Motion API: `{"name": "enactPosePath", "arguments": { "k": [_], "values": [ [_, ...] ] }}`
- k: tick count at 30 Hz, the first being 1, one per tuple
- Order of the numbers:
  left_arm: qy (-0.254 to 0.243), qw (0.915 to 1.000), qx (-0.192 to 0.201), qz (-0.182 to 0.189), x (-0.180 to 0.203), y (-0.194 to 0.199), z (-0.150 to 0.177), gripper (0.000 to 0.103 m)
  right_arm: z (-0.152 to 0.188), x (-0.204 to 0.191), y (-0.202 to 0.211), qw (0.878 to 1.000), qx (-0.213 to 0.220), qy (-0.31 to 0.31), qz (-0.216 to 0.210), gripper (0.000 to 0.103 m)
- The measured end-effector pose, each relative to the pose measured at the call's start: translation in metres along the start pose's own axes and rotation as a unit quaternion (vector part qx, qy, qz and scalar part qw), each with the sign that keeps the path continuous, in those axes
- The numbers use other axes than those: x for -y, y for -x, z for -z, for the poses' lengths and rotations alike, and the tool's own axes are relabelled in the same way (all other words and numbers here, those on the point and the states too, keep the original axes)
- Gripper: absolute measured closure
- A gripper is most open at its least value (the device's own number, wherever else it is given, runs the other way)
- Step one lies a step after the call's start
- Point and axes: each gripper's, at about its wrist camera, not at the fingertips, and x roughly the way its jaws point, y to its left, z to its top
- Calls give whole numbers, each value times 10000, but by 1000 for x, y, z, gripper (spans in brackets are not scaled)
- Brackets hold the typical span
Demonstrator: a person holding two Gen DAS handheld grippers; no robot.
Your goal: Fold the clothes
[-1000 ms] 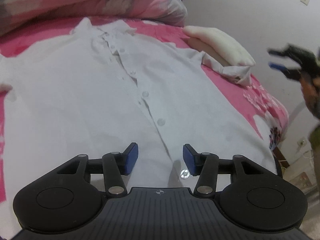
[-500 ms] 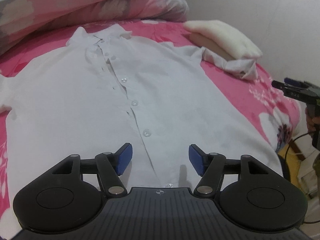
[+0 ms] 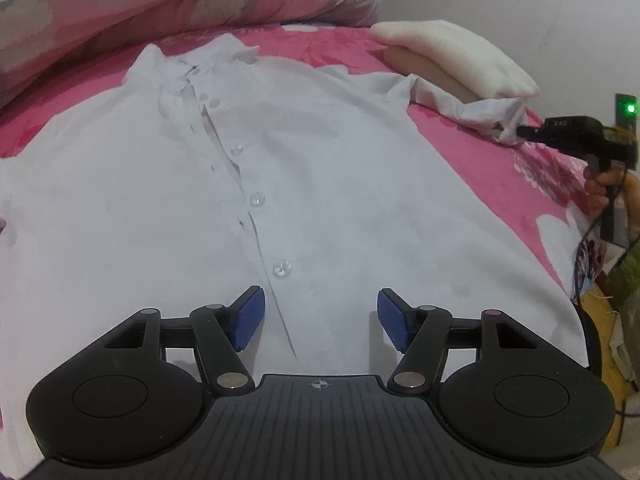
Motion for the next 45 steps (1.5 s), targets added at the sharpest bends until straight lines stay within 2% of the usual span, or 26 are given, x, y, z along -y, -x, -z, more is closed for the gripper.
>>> {"name": "enactPosePath", "arguments": {
  "k": [2,6,13,16,20,23,26,29,30,31,32,34,36,38,41,43,45],
  "values": [
    [12,10000,76,-20,-2,0,0,41,-8,2,4,9997,144,-197,-62,103],
    [148,9997,212,7,-9,3,-1,44,-35,-12,40,9957,758,-255,-462,103],
    [608,9962,610,158,-32,31,-5,52,-87,-69,77,9861,1386,383,-834,103],
    [876,9919,903,201,-52,56,-8,53,-107,-111,80,9793,1392,711,-1286,103],
    [1266,9833,1289,208,-83,90,-6,53,-120,-185,83,9638,1215,1337,-1963,103],
    [1513,9770,1491,174,-103,107,-1,53,-120,-252,79,9459,927,1837,-2509,103],
    [1719,9715,1627,132,-120,114,8,53,-102,-320,71,9188,532,2530,-2984,103],
    [2003,9658,1643,143,-135,114,18,53,-69,-378,58,8973,59,3033,-3208,99],
    [2056,9643,1664,143,-139,116,19,53,-59,-393,52,8941,-124,3141,-3190,89],
    [2095,9630,1691,141,-143,119,19,53,-51,-404,49,8926,-245,3212,-3156,72],
    [2134,9616,1718,139,-148,122,20,53,-44,-410,49,8938,-277,3229,-3100,69],
    [2211,9589,1772,135,-156,127,20,53,-40,-407,58,8962,-177,3104,-3164,69],
    [2167,9581,1873,65,-164,135,13,52,-49,-389,71,9069,-43,2682,-3249,69],
    [2105,9573,1981,-14,-172,142,5,52,-63,-358,91,9209,66,1938,-3382,69],
    [2012,9558,2142,-132,-183,154,-7,51,-68,-307,104,9329,170,859,-3492,69],
    [1864,9606,2044,-285,-185,146,-19,51,-60,-273,108,9367,214,259,-3486,69],
    [1654,9679,1831,-474,-185,126,-32,51,-36,-249,97,9442,68,14,-3293,69]
  ]
}}
